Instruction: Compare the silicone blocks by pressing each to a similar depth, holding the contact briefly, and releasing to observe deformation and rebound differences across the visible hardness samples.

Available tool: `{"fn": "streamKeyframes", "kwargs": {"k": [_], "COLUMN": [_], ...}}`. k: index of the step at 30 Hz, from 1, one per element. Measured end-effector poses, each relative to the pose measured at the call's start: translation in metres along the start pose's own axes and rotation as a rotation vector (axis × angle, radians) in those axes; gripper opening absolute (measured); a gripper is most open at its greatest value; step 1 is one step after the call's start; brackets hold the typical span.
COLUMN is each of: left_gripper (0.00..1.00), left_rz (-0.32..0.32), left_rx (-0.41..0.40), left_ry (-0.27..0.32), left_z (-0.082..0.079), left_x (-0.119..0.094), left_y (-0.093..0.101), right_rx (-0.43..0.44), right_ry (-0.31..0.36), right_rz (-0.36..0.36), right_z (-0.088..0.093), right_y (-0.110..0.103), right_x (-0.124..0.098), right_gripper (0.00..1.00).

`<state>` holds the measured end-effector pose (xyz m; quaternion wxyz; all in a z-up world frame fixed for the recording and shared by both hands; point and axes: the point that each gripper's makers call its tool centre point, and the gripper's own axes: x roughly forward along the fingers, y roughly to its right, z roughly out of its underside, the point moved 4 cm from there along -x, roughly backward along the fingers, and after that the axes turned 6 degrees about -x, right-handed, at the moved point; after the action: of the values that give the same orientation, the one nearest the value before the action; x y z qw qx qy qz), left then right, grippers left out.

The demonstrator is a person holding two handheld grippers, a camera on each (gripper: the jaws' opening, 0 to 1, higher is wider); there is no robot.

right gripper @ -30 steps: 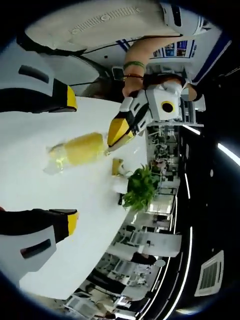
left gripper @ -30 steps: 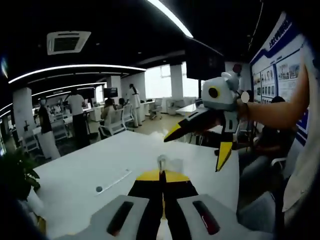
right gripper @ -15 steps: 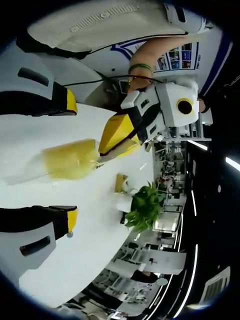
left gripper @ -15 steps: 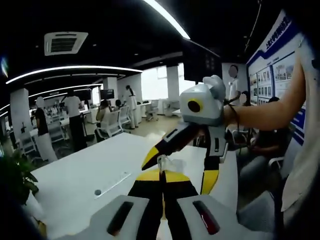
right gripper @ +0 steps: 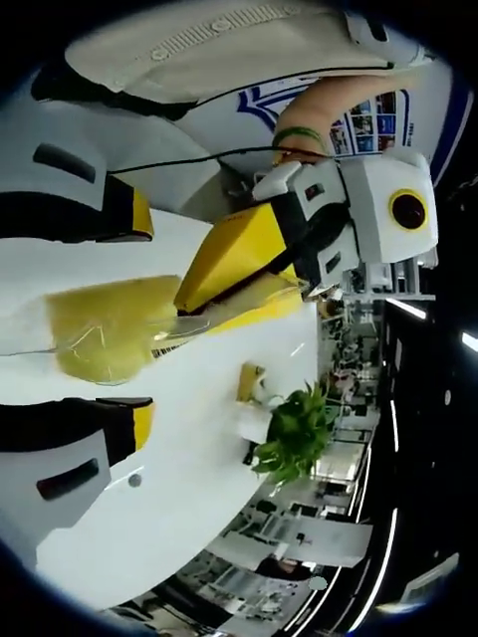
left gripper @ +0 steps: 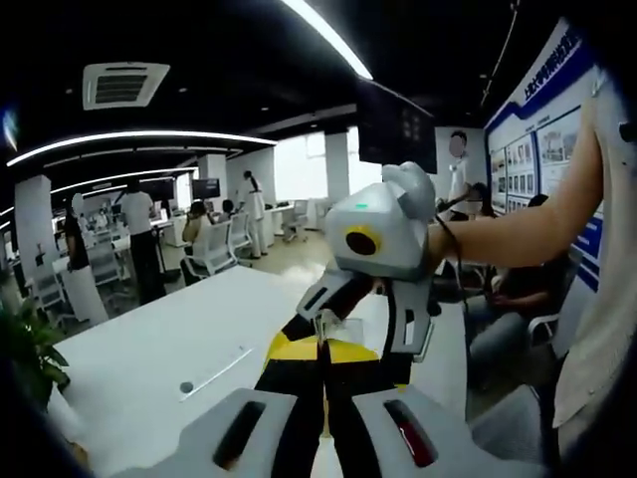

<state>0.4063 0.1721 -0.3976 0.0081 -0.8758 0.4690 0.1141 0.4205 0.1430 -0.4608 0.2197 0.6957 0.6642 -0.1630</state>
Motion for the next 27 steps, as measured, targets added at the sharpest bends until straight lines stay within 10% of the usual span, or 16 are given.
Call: {"fn": "streamKeyframes", "kwargs": {"k": [27], "left_gripper": [0.0], "left_rz": [0.046], "left_rx": [0.015], "left_ry": [0.0], "left_z": [0.003], "left_x": [-0.005], "left_y": [0.023], "right_rx": [-0.027], "right_ry": [-0.092], "right_rz": [0.076], "right_z": [0.005], "right_y": [-0.017], "right_x": [-0.001], "right_gripper": [0.22]}}
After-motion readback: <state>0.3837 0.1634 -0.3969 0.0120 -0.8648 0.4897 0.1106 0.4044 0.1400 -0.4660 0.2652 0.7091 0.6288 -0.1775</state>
